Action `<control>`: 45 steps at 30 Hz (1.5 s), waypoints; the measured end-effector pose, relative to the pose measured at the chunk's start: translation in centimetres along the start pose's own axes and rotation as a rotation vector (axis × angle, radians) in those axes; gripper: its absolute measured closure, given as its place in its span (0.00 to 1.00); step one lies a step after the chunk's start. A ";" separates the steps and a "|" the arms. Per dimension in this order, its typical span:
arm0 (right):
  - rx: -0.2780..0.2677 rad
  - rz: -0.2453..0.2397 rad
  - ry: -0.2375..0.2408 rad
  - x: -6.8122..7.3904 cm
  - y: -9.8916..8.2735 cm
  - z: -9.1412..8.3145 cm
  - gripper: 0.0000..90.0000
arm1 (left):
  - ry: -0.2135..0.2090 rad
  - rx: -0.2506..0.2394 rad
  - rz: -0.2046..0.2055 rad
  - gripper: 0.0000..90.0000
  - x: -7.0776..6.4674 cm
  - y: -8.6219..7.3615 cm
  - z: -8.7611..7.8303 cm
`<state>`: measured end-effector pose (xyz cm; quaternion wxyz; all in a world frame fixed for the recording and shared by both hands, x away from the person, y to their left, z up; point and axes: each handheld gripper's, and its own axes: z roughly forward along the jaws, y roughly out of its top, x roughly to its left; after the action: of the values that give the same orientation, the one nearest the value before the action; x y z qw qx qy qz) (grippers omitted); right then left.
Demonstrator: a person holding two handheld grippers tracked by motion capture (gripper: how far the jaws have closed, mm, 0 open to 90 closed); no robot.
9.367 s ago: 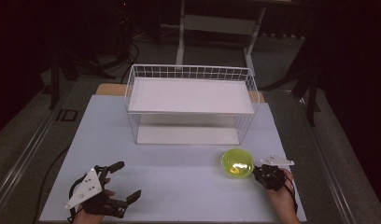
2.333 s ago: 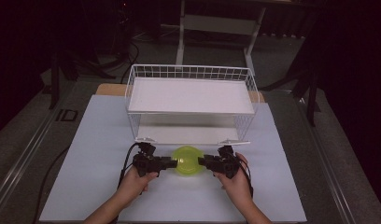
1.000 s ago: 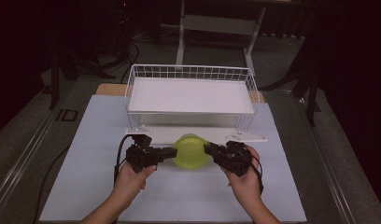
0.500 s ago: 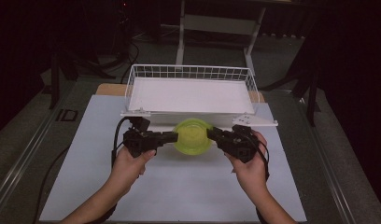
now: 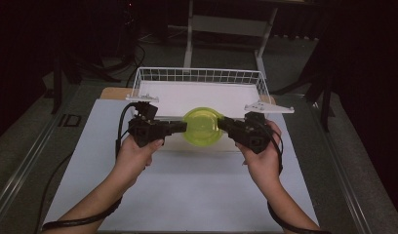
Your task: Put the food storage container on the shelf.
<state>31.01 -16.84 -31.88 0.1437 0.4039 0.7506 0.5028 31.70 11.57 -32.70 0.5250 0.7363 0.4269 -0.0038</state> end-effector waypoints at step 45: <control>0.120 0.155 -0.029 -4.4 6.3 5.8 0.88 | 0.101 -0.068 -0.054 0.81 3.2 5.5 2.3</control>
<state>40.27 -15.39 -29.85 0.0906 0.4758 0.7436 0.4608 38.25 11.34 -30.97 0.5274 0.7054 0.4725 0.0337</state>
